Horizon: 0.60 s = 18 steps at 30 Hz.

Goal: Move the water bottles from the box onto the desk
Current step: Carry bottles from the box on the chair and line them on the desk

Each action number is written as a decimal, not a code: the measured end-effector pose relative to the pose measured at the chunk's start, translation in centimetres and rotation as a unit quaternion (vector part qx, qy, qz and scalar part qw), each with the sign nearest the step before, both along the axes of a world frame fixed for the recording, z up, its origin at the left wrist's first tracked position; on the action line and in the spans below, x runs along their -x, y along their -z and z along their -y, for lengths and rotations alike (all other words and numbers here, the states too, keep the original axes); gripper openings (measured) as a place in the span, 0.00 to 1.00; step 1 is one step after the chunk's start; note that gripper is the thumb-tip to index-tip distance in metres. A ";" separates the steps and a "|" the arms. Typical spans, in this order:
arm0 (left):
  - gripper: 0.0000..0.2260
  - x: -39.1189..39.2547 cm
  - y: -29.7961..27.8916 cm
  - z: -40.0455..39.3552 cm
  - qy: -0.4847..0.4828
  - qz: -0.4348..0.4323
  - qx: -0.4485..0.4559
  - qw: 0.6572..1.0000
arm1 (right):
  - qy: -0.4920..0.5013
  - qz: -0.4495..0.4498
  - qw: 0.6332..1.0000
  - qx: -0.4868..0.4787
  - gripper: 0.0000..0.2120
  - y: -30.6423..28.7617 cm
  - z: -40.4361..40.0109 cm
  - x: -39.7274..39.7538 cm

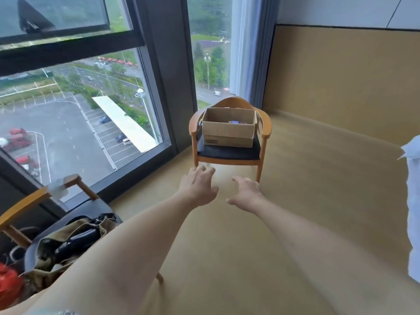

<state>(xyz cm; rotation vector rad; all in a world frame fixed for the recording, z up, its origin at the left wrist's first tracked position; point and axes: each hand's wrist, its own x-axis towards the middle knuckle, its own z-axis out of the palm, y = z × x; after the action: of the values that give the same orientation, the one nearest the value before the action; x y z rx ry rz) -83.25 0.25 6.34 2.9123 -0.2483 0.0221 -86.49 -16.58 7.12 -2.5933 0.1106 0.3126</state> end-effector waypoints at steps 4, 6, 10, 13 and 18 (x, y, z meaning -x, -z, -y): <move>0.24 -7.5 0.8 1.3 0.018 -0.010 0.003 1.000 | 0.005 -0.019 1.000 -0.004 0.37 1.3 0.9 -6.8; 0.24 -11.6 1.5 1.9 0.033 -0.013 -0.003 0.999 | 0.013 -0.019 1.000 0.001 0.38 2.2 1.3 -10.8; 0.25 -21.0 3.1 2.4 0.055 -0.015 -0.011 0.998 | 0.033 -0.019 0.999 0.008 0.38 3.7 1.9 -19.9; 0.22 -28.8 4.1 2.4 0.051 -0.027 0.005 0.998 | 0.043 -0.028 0.998 0.021 0.39 4.4 2.3 -27.5; 0.22 -41.2 3.6 2.0 0.055 -0.051 -0.011 0.997 | 0.056 -0.034 0.998 0.022 0.37 3.7 2.6 -39.3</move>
<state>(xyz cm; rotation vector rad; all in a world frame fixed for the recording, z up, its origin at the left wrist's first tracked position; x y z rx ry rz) -42.03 -1.76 2.72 2.9052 -0.3939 -0.1471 -47.20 -19.14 3.42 -2.6074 0.2882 0.3607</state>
